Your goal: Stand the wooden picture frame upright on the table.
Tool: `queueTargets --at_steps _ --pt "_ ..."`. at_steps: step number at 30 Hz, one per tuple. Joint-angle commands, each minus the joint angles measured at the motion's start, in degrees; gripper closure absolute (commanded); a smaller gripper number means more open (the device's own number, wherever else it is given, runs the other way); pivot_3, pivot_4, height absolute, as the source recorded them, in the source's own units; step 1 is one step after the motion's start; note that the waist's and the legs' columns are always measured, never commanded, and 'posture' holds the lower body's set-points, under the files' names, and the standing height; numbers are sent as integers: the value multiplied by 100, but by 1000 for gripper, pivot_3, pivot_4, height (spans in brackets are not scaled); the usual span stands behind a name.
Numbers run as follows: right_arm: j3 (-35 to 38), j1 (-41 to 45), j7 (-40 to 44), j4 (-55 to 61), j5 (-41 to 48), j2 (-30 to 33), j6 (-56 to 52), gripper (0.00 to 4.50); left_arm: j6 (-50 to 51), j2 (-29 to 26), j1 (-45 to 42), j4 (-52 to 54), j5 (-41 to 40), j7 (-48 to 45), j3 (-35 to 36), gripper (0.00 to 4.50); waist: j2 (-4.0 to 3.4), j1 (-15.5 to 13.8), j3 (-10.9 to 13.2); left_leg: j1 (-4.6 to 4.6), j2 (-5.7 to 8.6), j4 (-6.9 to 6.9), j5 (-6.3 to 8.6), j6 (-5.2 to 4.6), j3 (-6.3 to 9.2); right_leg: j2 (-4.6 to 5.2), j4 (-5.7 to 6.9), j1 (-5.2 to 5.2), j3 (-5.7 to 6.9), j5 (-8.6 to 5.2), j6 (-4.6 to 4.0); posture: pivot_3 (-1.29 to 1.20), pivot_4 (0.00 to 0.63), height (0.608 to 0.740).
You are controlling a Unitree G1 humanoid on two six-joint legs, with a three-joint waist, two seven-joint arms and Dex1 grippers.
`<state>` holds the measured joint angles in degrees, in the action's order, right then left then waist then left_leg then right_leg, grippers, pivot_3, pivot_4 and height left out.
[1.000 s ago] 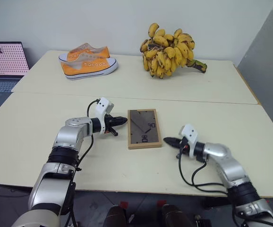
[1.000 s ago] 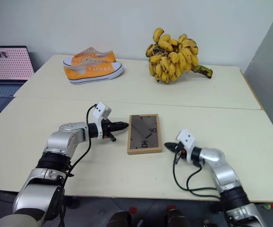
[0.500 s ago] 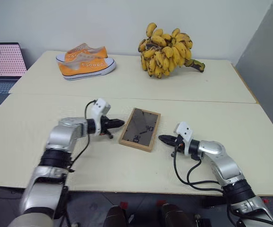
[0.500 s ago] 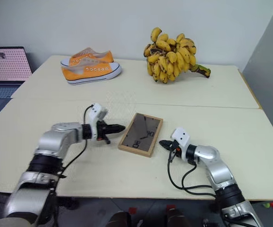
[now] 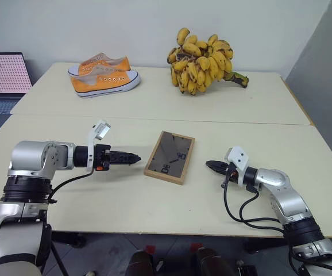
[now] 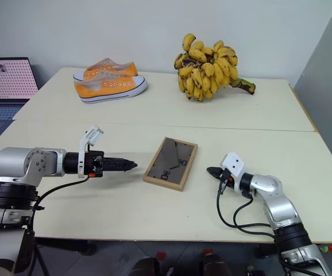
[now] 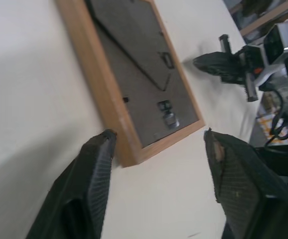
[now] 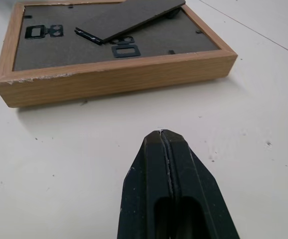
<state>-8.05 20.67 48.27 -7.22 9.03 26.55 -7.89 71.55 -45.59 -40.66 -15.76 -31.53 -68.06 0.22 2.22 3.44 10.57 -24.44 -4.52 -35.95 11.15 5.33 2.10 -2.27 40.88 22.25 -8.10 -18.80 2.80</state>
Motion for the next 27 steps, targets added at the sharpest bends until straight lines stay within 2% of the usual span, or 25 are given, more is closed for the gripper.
queueTargets --at_steps 1,6,14,27 --pt "50 -57 -126 342 1 -75 93 4500 481 230 -586 -686 18 246 -146 1197 0 -4 0 0 -1 0 0 0 2 -2 0 0 2 0 -1 0 150 740" --pt "86 -165 -217 452 -33 -96 56 4500 334 327 -954 -1285 250 176 -617 1197 -2 2 1 -3 1 -1 0 0 14 -3 0 -2 13 0 -2 0 150 740" --pt "55 -102 -567 288 -216 -288 181 4500 -67 377 -1335 -2039 568 -14 -961 1197 -4 -4 2 -6 1 -1 0 1 21 -3 1 -2 22 -2 -5 0 150 740" --pt "-423 406 -1203 -229 -530 -1456 304 4500 -447 1067 -1619 -2594 867 -12 -1064 1197 -5 -4 3 -11 1 -2 -1 2 31 -2 1 -2 32 -2 -6 0 150 740"
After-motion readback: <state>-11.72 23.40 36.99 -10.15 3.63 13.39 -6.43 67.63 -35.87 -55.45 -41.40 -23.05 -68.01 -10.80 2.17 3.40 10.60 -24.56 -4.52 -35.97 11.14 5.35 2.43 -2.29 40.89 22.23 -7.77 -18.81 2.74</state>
